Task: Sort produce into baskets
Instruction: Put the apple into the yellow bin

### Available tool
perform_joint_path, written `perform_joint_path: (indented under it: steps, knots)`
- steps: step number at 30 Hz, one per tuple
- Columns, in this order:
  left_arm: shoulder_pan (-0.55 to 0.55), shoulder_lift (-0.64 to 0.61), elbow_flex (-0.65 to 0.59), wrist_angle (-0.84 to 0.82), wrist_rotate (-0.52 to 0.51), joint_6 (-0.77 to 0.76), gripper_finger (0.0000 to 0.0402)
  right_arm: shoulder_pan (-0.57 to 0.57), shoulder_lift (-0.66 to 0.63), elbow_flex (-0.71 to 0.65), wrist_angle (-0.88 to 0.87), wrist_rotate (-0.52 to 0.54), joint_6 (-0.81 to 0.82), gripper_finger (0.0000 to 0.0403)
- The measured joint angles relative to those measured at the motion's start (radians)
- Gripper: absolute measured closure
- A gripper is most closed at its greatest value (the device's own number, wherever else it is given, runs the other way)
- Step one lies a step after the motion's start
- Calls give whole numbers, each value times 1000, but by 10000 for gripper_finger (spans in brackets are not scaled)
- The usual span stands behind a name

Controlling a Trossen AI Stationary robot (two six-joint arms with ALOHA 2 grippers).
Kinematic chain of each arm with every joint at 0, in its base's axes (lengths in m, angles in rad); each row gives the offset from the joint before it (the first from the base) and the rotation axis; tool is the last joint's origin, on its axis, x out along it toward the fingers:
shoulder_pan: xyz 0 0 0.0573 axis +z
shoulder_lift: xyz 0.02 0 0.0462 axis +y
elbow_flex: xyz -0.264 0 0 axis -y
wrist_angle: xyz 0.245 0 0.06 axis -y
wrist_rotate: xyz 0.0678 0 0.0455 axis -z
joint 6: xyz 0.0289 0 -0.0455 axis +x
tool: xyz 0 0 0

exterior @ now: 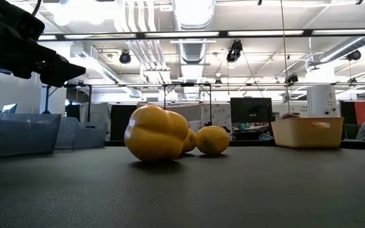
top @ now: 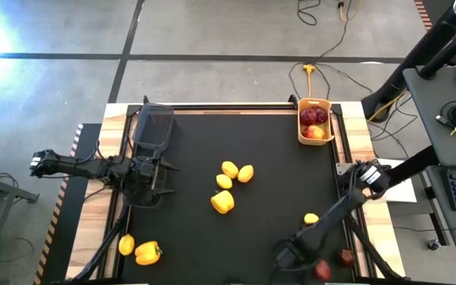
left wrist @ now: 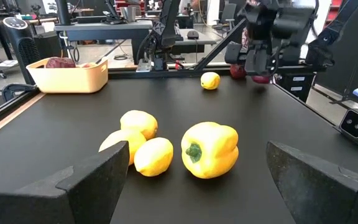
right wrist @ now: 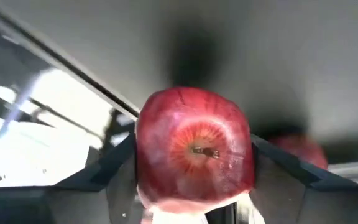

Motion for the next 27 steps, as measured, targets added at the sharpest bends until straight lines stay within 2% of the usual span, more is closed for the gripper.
perform_joint_path:
  steps: [4, 9, 11, 14, 19, 23, 27]
  knots:
    - [0, 0, 0, 0, 0, 0, 42, -88, -35, 107, -99, 222, -111, 166]
    - [0, 0, 0, 0, 0, 0, 42, -193, -81, 248, -359, 629, -234, 166]
    - [0, 0, 0, 0, 0, 0, 42, -241, -101, 280, -467, 759, -258, 166]
    - [0, 0, 0, 0, 0, 0, 42, -331, -140, 292, -581, 895, -307, 166]
    - [0, 0, 0, 0, 0, 0, 42, -520, -243, 225, -598, 1083, -352, 166]
    - [0, 1, 0, 1, 0, 0, 42, -696, -337, 136, -597, 1227, -333, 166]
    - [0, 1, 0, 0, 0, 0, 42, -869, -440, 14, -594, 1315, -275, 166]
